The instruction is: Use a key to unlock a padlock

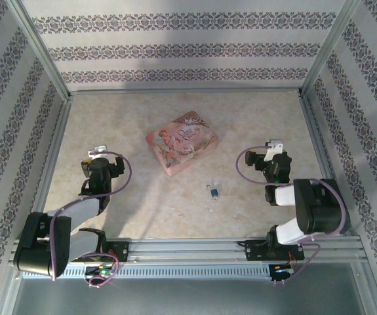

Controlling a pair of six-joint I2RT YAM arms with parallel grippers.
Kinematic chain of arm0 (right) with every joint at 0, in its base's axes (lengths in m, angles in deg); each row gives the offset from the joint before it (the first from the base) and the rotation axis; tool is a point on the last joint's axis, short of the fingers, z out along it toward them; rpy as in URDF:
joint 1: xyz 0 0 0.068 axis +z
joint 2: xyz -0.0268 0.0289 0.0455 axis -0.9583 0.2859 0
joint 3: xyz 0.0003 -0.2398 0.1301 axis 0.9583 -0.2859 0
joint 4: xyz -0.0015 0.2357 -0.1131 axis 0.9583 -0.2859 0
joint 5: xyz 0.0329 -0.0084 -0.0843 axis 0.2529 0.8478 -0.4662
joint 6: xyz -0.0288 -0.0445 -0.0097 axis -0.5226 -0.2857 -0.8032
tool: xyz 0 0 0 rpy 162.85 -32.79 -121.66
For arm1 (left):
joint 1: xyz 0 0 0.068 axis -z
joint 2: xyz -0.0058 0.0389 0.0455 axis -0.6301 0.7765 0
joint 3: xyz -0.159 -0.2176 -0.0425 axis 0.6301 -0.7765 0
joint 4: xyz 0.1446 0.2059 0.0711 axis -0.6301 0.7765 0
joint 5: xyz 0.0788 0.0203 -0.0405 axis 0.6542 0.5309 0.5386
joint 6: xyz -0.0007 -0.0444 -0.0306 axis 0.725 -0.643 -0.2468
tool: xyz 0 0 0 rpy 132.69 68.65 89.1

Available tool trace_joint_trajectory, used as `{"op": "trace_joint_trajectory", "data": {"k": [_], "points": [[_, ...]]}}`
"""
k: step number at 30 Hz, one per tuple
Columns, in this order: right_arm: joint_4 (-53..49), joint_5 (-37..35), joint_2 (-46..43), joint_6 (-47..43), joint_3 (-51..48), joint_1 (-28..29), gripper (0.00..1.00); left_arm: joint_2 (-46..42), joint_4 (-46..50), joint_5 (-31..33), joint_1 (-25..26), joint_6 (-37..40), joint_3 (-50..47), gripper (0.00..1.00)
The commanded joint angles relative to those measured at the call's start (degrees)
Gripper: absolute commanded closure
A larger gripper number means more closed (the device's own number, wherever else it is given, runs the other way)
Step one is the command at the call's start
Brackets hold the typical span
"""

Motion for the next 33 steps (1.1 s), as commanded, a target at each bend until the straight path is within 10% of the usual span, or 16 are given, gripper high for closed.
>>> {"op": "trace_joint_trajectory", "data": {"k": [1, 28, 33], "points": [[7.3, 2.5, 0.7, -0.4, 0.5, -0.6, 0.02, 1.9, -6.7, -3.9, -1.6, 1.7, 1.5, 0.01], [-3.6, -2.5, 0.2, -1.0, 6.5, 1.2, 0.02, 10.4, -19.1, -12.0, -2.5, 5.1, 2.3, 0.01], [-3.8, -2.7, 0.1, -1.1, 6.6, 1.3, 0.02, 19.1, -32.7, -12.4, -2.6, 6.0, 0.1, 0.01]]}}
